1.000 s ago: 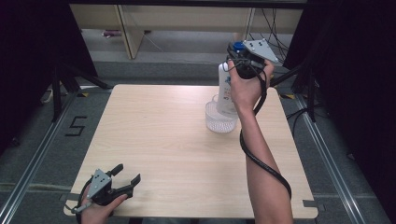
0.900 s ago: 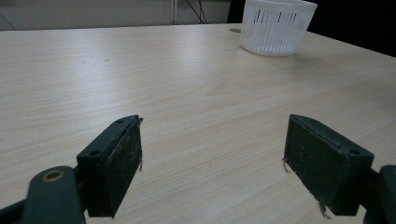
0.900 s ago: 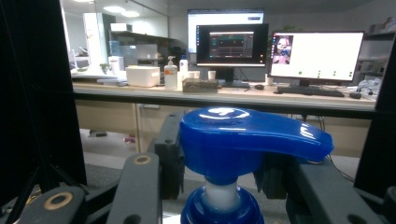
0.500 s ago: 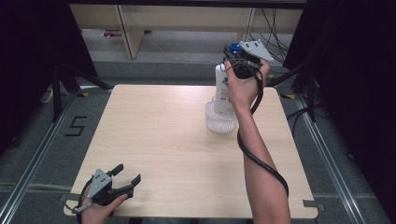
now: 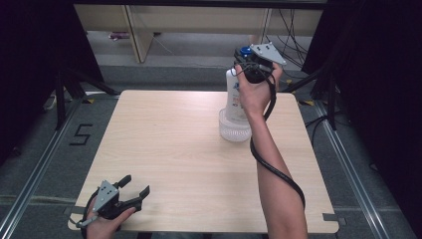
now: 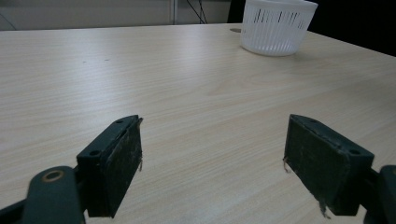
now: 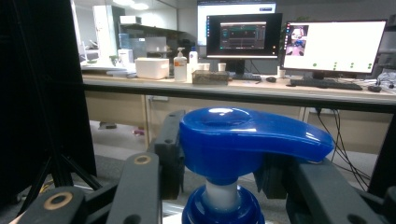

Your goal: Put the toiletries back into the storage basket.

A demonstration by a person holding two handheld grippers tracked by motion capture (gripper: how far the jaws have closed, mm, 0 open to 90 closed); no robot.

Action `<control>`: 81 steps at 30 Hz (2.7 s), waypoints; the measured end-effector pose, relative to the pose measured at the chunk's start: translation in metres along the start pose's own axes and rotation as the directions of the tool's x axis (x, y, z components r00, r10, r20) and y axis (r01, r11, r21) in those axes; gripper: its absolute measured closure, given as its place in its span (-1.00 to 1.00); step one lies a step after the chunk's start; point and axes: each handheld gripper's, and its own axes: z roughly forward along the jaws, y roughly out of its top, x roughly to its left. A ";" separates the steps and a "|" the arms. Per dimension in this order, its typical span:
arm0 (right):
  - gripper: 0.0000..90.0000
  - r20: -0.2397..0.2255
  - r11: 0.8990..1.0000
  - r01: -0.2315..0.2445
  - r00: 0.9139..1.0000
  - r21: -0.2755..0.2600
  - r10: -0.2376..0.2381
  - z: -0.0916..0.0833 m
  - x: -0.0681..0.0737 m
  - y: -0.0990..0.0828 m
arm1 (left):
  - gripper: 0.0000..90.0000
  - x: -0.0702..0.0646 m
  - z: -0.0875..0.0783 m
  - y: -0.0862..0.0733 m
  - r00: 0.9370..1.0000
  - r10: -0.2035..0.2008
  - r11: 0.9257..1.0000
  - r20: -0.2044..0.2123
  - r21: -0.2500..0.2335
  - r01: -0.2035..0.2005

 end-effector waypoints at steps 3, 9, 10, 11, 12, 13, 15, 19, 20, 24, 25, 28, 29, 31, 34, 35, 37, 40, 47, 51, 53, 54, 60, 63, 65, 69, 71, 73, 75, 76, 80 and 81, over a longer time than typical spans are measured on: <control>0.33 -0.004 1.000 -0.003 1.000 0.005 0.003 0.002 0.001 -0.002 | -0.59 0.000 0.000 0.000 1.000 0.000 1.000 0.000 0.000 0.000; 0.33 -0.009 1.000 -0.006 1.000 0.016 0.006 0.006 0.002 -0.006 | -0.59 0.000 0.000 0.000 1.000 0.000 1.000 0.001 0.001 0.000; 0.34 -0.008 1.000 -0.007 1.000 0.016 0.007 0.006 0.002 -0.007 | -0.59 0.000 0.000 0.000 1.000 0.000 1.000 0.001 0.001 0.000; 0.33 -0.008 1.000 -0.013 1.000 0.016 0.013 0.006 0.002 -0.008 | -0.59 0.000 0.000 0.000 1.000 0.000 1.000 0.001 0.000 0.000; 0.33 -0.008 1.000 -0.013 1.000 0.016 0.013 0.006 0.002 -0.008 | -0.59 0.000 0.000 0.000 1.000 0.000 1.000 0.001 0.000 0.000; 0.34 -0.014 1.000 -0.005 1.000 0.015 0.005 0.007 0.002 -0.009 | -0.59 0.000 0.000 0.000 1.000 0.000 1.000 0.002 0.002 0.000; 0.34 -0.012 1.000 0.006 1.000 0.013 -0.006 0.007 0.002 -0.009 | -0.59 0.000 0.000 0.000 1.000 0.000 1.000 0.002 0.001 0.000; 0.33 -0.011 1.000 -0.003 1.000 0.020 0.003 0.009 0.002 -0.012 | -0.59 0.000 0.000 0.000 1.000 0.001 1.000 0.001 0.001 -0.001; 0.33 -0.011 1.000 -0.003 1.000 0.020 0.003 0.009 0.002 -0.012 | -0.59 0.000 0.000 0.000 1.000 0.001 1.000 0.001 0.001 -0.001; 0.33 -0.015 1.000 -0.004 1.000 0.027 0.004 0.010 0.001 -0.015 | -0.59 0.000 0.000 0.000 1.000 -0.002 1.000 0.000 0.000 0.002; 0.33 -0.018 0.999 -0.015 1.000 0.031 0.016 0.011 0.001 -0.016 | -0.59 0.000 0.000 0.000 1.000 0.000 1.000 0.001 0.001 0.000; 0.33 -0.019 0.999 -0.019 1.000 0.031 0.020 0.012 0.000 -0.019 | -0.59 0.001 0.000 0.000 1.000 0.000 1.000 0.001 0.001 0.000; 0.33 -0.017 0.999 -0.016 1.000 0.036 0.017 0.012 0.000 -0.020 | -0.59 0.000 0.000 0.000 1.000 0.001 1.000 -0.001 0.004 -0.001; 0.33 -0.018 0.999 -0.027 0.999 0.040 0.027 0.012 0.000 -0.022 | -0.59 0.001 0.000 0.000 1.000 0.001 1.000 0.001 0.002 -0.001; 0.33 -0.020 0.999 -0.022 1.000 0.045 0.023 0.012 -0.001 -0.024 | -0.59 0.000 0.000 0.000 1.000 0.001 1.000 0.001 0.001 -0.001; 0.33 -0.014 0.999 -0.019 1.000 0.045 0.020 0.012 -0.001 -0.025 | -0.59 0.000 0.000 0.000 1.000 0.000 1.000 0.001 0.001 0.000; 0.33 -0.018 0.999 -0.018 1.000 0.043 0.019 0.012 -0.001 -0.027 | -0.59 0.000 0.000 0.000 1.000 0.001 1.000 0.001 0.001 -0.001; 0.33 -0.018 0.999 -0.024 1.000 0.048 0.025 0.012 -0.002 -0.029 | -0.59 0.000 0.000 0.000 1.000 0.001 1.000 0.001 0.001 -0.001; 0.33 -0.011 0.998 -0.034 0.999 0.061 0.034 0.013 -0.003 -0.036 | -0.59 0.000 0.000 0.000 1.000 0.002 1.000 0.000 0.000 -0.002; 0.33 -0.008 0.997 -0.042 0.999 0.070 0.043 0.013 -0.004 -0.041 | -0.59 0.000 0.000 0.000 1.000 0.002 1.000 0.000 0.001 -0.002; 0.33 -0.010 0.997 -0.043 0.999 0.070 0.044 0.013 -0.004 -0.042 | -0.59 0.000 0.000 0.000 1.000 0.004 1.000 -0.001 0.002 -0.004; 0.33 -0.005 0.997 -0.044 0.999 0.069 0.044 0.013 -0.004 -0.043 | -0.59 0.000 0.000 0.000 1.000 0.003 1.000 0.000 0.002 -0.003; 0.33 -0.006 0.996 -0.039 0.999 0.075 0.040 0.013 -0.005 -0.049 | -0.59 0.000 -0.001 0.000 1.000 0.007 1.000 -0.006 0.010 -0.007; 0.33 -0.005 0.995 -0.044 0.999 0.084 0.045 0.013 -0.006 -0.052 | -0.59 0.000 -0.001 0.000 1.000 0.008 1.000 -0.006 0.010 -0.008; 0.33 0.000 0.996 -0.034 0.999 0.083 0.034 0.013 -0.006 -0.054 | -0.59 0.000 -0.001 0.000 1.000 0.009 1.000 -0.006 0.010 -0.009; 0.33 -0.001 0.995 -0.048 0.999 0.085 0.048 0.013 -0.006 -0.058 | -0.59 0.000 0.000 0.000 1.000 0.008 1.000 0.001 0.001 -0.008; 0.33 -0.002 0.995 -0.045 0.999 0.089 0.045 0.013 -0.007 -0.059 | -0.59 0.000 -0.001 0.000 1.000 0.011 1.000 -0.006 0.011 -0.011; 0.33 0.000 0.994 -0.053 0.999 0.095 0.053 0.012 -0.007 -0.060 | -0.59 0.000 -0.001 0.000 1.000 0.010 1.000 -0.005 0.010 -0.010; 0.33 -0.006 0.995 -0.044 0.999 0.093 0.045 0.013 -0.007 -0.062 | -0.59 0.000 -0.001 0.000 1.000 0.012 1.000 -0.004 0.010 -0.012; 0.33 -0.006 0.995 -0.044 0.999 0.093 0.045 0.013 -0.007 -0.062 | -0.59 0.000 -0.001 0.000 1.000 0.010 1.000 0.000 0.004 -0.010; 0.33 0.002 0.993 -0.051 0.999 0.102 0.051 0.012 -0.008 -0.066 | -0.59 0.000 -0.001 0.000 1.000 0.010 1.000 0.000 0.003 -0.010; 0.33 -0.001 0.993 -0.053 0.999 0.103 0.053 0.013 -0.008 -0.067 | -0.59 0.000 0.000 0.000 1.000 0.010 1.000 0.001 0.002 -0.010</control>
